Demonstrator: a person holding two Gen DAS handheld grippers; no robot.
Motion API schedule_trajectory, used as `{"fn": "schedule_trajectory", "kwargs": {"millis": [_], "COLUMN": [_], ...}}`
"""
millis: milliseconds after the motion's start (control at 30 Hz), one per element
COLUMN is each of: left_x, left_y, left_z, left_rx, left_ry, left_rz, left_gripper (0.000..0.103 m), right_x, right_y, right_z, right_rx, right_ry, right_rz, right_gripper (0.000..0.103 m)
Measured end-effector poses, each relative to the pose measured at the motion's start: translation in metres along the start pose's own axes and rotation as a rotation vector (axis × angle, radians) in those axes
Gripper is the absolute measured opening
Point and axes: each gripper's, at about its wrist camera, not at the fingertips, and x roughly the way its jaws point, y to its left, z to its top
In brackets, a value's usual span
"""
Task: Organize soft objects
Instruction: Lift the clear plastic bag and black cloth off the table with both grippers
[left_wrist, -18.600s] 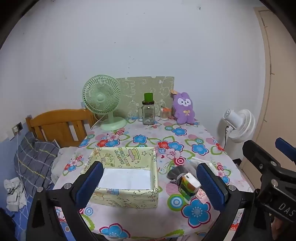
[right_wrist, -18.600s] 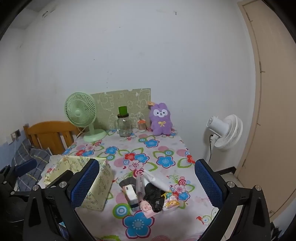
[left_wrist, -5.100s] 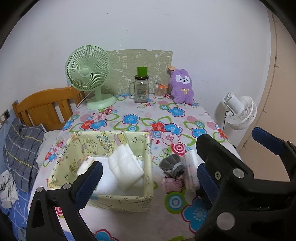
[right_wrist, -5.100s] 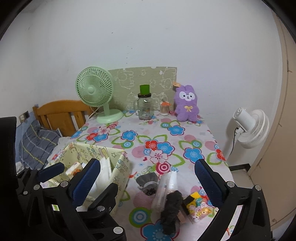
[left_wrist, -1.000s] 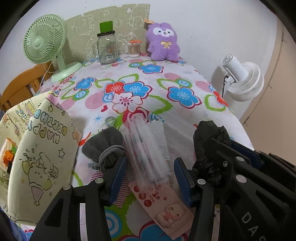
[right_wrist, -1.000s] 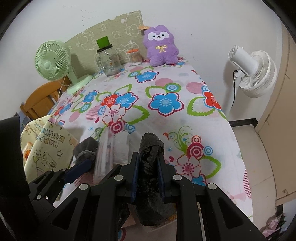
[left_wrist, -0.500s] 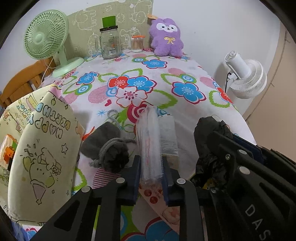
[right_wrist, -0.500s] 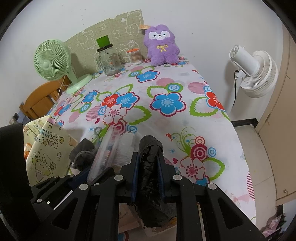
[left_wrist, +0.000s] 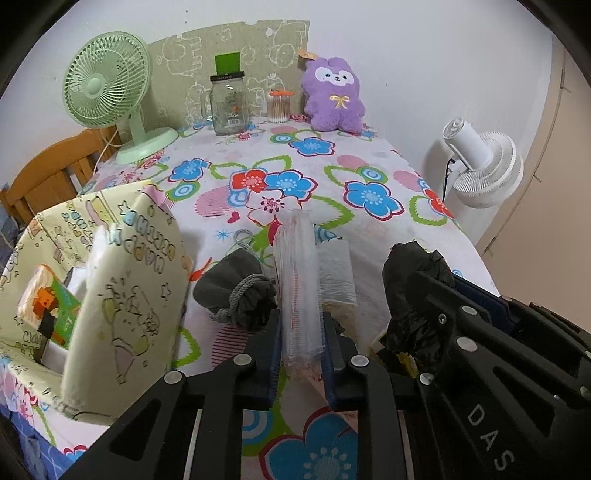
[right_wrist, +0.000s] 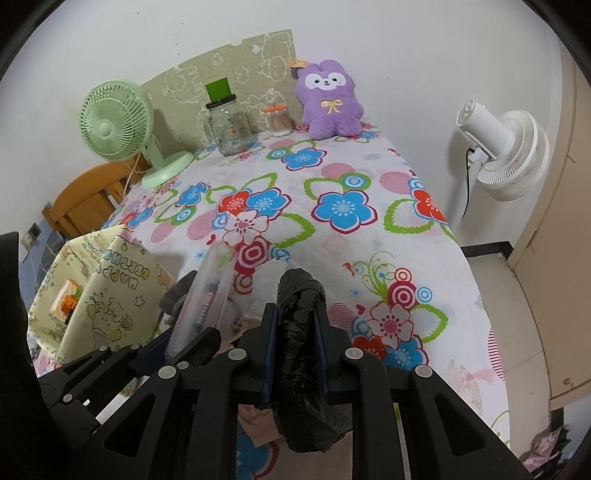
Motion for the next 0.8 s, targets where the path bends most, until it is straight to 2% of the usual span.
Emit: {"fn": "schedule_trajectory", "kwargs": {"millis": [800], "left_x": [-0.073], "left_y": [0.017], "left_z": [0.006], "left_rx": [0.028], "left_ry": [-0.115], "left_rz": [-0.004], "left_gripper": [0.017], "right_x": [-0.065], "right_y": [0.037], "right_z": [0.007], "right_rx": [-0.028], "right_ry": [-0.121], "right_rz": [-0.003], "right_gripper": [0.022]}}
